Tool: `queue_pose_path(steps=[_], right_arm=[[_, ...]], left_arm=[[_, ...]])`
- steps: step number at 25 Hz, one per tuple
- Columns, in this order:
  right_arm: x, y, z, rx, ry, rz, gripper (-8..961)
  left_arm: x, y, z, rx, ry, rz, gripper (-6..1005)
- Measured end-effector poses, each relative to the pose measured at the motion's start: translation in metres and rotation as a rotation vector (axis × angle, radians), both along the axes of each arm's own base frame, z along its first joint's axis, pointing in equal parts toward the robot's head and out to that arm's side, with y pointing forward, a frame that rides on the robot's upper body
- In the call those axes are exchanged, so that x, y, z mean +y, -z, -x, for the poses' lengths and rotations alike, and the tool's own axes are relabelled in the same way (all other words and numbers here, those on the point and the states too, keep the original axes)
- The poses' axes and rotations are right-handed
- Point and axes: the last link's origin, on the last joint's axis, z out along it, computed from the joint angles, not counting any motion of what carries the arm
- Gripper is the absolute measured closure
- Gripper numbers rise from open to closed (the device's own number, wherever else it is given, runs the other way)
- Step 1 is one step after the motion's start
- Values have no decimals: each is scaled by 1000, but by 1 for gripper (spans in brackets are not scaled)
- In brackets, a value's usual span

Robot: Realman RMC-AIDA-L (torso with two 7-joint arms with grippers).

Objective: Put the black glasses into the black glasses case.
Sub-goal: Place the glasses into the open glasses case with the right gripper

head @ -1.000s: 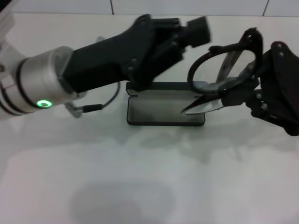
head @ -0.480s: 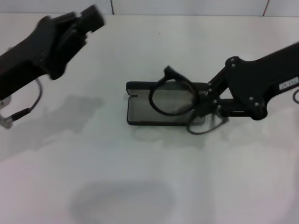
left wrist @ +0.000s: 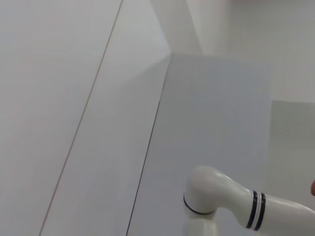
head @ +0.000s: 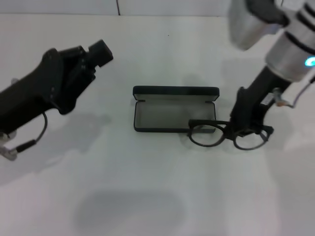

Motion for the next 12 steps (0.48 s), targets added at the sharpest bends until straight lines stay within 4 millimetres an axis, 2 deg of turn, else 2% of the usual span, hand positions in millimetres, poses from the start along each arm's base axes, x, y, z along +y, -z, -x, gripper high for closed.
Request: queue_pose_path(steps=[12], right_arm=[[20,26,34,17,-176,-83,893]], left_arm=[[-14,11,11,23,-25,4,956]])
